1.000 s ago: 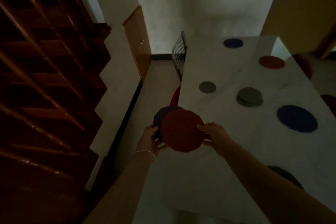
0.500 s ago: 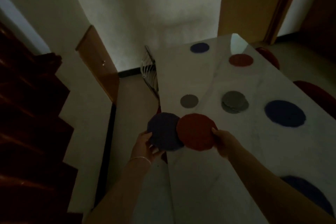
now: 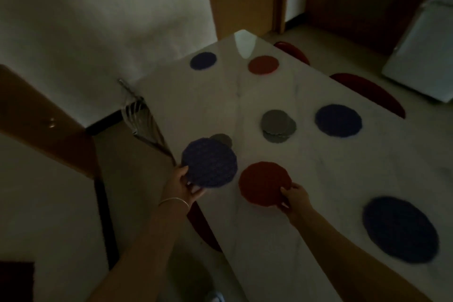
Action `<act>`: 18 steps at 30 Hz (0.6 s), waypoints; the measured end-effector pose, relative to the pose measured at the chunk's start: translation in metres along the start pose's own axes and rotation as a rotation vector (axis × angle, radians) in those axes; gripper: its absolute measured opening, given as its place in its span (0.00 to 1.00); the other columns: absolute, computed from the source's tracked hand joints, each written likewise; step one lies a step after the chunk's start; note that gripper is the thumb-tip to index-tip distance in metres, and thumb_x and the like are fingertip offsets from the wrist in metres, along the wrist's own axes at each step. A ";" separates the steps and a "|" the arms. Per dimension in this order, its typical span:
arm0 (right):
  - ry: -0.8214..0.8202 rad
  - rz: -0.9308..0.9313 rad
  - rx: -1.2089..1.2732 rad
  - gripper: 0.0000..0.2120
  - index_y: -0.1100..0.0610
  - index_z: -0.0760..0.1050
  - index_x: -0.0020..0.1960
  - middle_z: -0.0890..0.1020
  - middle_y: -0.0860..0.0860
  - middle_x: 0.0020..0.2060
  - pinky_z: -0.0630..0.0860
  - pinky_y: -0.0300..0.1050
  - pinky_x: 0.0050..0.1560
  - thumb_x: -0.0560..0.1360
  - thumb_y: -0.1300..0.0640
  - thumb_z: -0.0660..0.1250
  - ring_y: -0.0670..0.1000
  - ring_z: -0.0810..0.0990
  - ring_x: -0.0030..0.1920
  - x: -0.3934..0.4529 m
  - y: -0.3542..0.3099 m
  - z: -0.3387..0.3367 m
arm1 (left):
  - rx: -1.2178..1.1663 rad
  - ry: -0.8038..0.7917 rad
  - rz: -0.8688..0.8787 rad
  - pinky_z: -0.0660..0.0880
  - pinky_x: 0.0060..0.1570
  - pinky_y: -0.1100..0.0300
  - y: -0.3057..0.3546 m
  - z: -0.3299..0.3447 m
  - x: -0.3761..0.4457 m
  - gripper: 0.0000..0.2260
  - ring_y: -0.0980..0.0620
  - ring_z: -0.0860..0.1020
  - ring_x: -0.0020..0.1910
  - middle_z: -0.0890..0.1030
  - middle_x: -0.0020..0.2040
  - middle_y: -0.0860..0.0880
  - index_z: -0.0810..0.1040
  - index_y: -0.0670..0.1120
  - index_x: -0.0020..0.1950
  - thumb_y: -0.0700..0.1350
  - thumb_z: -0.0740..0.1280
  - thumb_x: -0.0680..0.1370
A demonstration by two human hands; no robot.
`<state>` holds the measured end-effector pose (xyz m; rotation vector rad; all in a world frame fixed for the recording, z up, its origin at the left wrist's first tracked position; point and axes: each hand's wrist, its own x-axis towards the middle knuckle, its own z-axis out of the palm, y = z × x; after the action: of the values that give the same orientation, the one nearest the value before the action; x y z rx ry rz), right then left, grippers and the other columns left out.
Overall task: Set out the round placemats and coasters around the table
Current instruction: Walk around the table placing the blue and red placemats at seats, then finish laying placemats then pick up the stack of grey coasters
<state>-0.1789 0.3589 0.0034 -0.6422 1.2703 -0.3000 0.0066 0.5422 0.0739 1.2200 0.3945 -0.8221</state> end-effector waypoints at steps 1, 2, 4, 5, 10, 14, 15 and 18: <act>0.012 0.003 0.024 0.21 0.59 0.65 0.69 0.74 0.61 0.64 0.73 0.55 0.52 0.78 0.67 0.61 0.58 0.75 0.55 -0.001 0.007 -0.001 | 0.031 -0.033 -0.008 0.75 0.47 0.44 0.000 0.004 0.007 0.17 0.42 0.74 0.58 0.73 0.64 0.44 0.70 0.48 0.68 0.45 0.60 0.79; 0.019 0.004 0.051 0.21 0.59 0.65 0.69 0.74 0.61 0.64 0.74 0.55 0.52 0.78 0.67 0.60 0.58 0.75 0.54 -0.004 0.014 0.001 | 0.060 -0.070 -0.012 0.75 0.45 0.45 0.002 0.007 0.014 0.16 0.42 0.74 0.58 0.74 0.63 0.44 0.71 0.49 0.67 0.45 0.60 0.79; 0.053 0.003 0.099 0.20 0.58 0.66 0.69 0.75 0.60 0.62 0.75 0.55 0.50 0.78 0.67 0.60 0.58 0.76 0.53 -0.012 0.029 0.011 | 0.137 -0.145 -0.013 0.78 0.40 0.48 0.007 0.012 0.024 0.16 0.43 0.77 0.55 0.76 0.60 0.45 0.72 0.50 0.65 0.44 0.61 0.78; 0.076 0.000 0.116 0.19 0.58 0.66 0.68 0.76 0.59 0.61 0.75 0.54 0.48 0.78 0.67 0.60 0.57 0.76 0.52 -0.016 0.036 0.017 | 0.177 -0.177 -0.012 0.79 0.38 0.49 0.011 0.013 0.029 0.15 0.44 0.77 0.53 0.77 0.58 0.46 0.73 0.51 0.64 0.44 0.61 0.77; 0.136 0.023 0.188 0.17 0.57 0.67 0.63 0.77 0.56 0.52 0.76 0.48 0.36 0.77 0.67 0.61 0.53 0.77 0.41 -0.033 0.074 0.047 | 0.272 -0.269 -0.069 0.79 0.37 0.51 0.029 0.010 0.041 0.09 0.42 0.77 0.51 0.77 0.55 0.46 0.77 0.53 0.56 0.46 0.62 0.77; 0.182 -0.004 0.199 0.19 0.59 0.66 0.64 0.75 0.60 0.60 0.77 0.52 0.42 0.75 0.69 0.63 0.56 0.77 0.46 -0.033 0.089 0.057 | 0.317 -0.306 -0.108 0.79 0.40 0.50 0.035 0.007 0.051 0.14 0.42 0.77 0.54 0.76 0.57 0.45 0.75 0.50 0.63 0.46 0.62 0.77; 0.193 -0.026 0.187 0.20 0.60 0.65 0.66 0.74 0.61 0.62 0.77 0.54 0.45 0.75 0.69 0.63 0.57 0.76 0.49 -0.033 0.091 0.057 | 0.329 -0.309 -0.119 0.78 0.41 0.50 0.035 0.007 0.053 0.15 0.42 0.77 0.54 0.76 0.57 0.44 0.75 0.49 0.63 0.45 0.62 0.77; 0.181 -0.103 0.070 0.24 0.61 0.64 0.69 0.74 0.60 0.63 0.77 0.55 0.49 0.75 0.66 0.66 0.56 0.76 0.51 -0.036 0.093 0.051 | 0.364 -0.325 -0.150 0.78 0.43 0.49 0.032 0.010 0.056 0.17 0.41 0.76 0.55 0.76 0.59 0.43 0.75 0.47 0.66 0.46 0.63 0.77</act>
<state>-0.1533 0.4662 -0.0160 -0.6330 1.3951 -0.4948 0.0659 0.5176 0.0610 1.3712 0.0706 -1.2392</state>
